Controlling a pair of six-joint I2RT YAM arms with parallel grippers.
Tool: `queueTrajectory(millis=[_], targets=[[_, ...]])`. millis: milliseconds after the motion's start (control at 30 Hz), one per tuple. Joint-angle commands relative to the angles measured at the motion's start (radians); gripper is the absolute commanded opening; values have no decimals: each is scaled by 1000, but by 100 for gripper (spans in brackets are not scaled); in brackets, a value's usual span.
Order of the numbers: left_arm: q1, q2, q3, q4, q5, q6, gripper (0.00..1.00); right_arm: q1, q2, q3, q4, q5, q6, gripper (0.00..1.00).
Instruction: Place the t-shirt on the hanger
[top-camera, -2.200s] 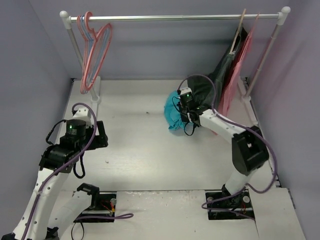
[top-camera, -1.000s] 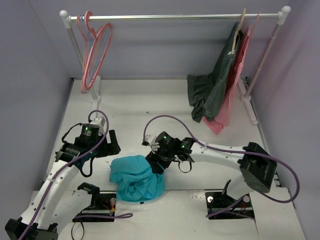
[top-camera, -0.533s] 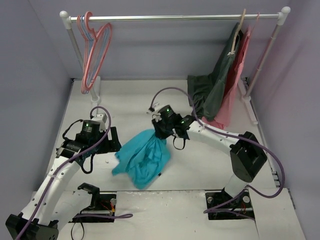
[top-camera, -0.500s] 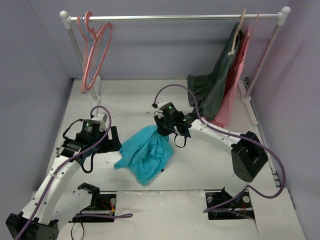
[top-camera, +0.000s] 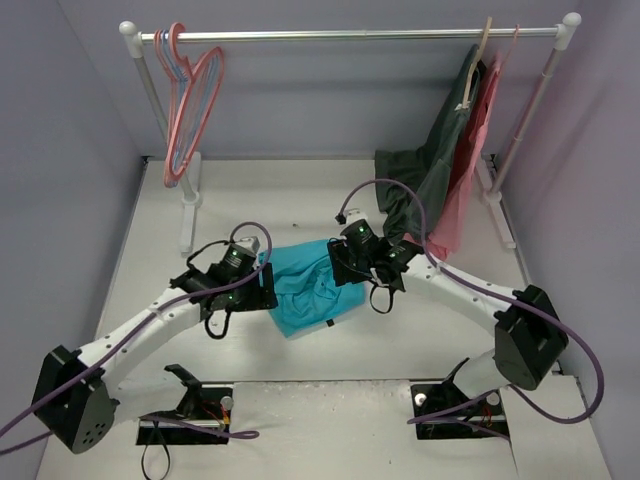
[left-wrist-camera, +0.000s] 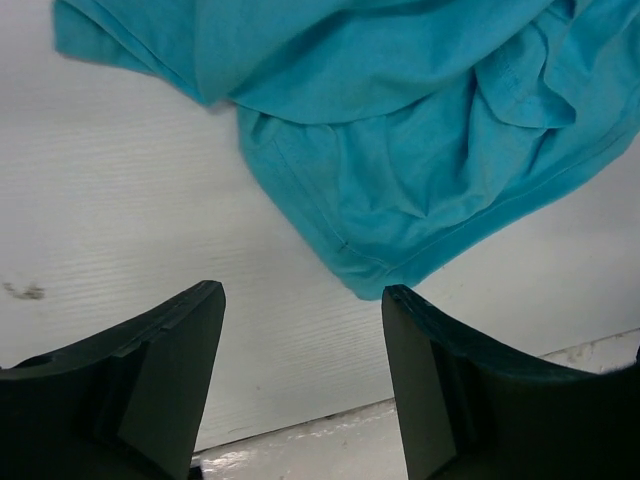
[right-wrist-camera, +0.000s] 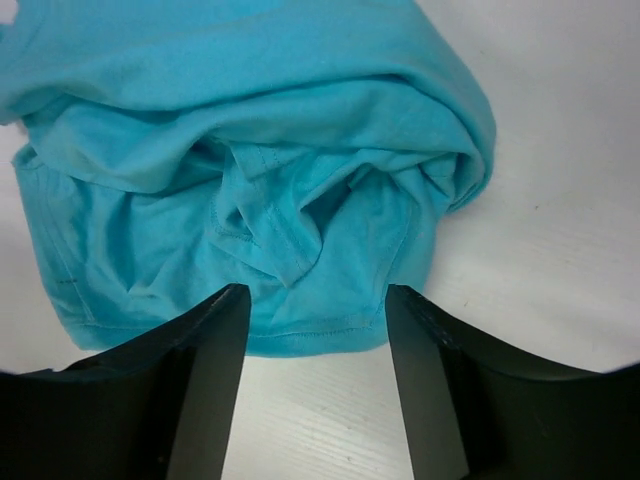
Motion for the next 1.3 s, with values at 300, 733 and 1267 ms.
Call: queueTrajectory(millis=[300, 733, 1267], targets=[[-103, 215, -101, 264, -137, -351, 61, -8, -117, -152, 80, -5, 85, 56], [-115, 303, -147, 392, -152, -430, 33, -51, -99, -290, 245, -74, 118, 56], [-130, 231, -171, 326, -198, -430, 0, -91, -84, -277, 290, 15, 87, 49]])
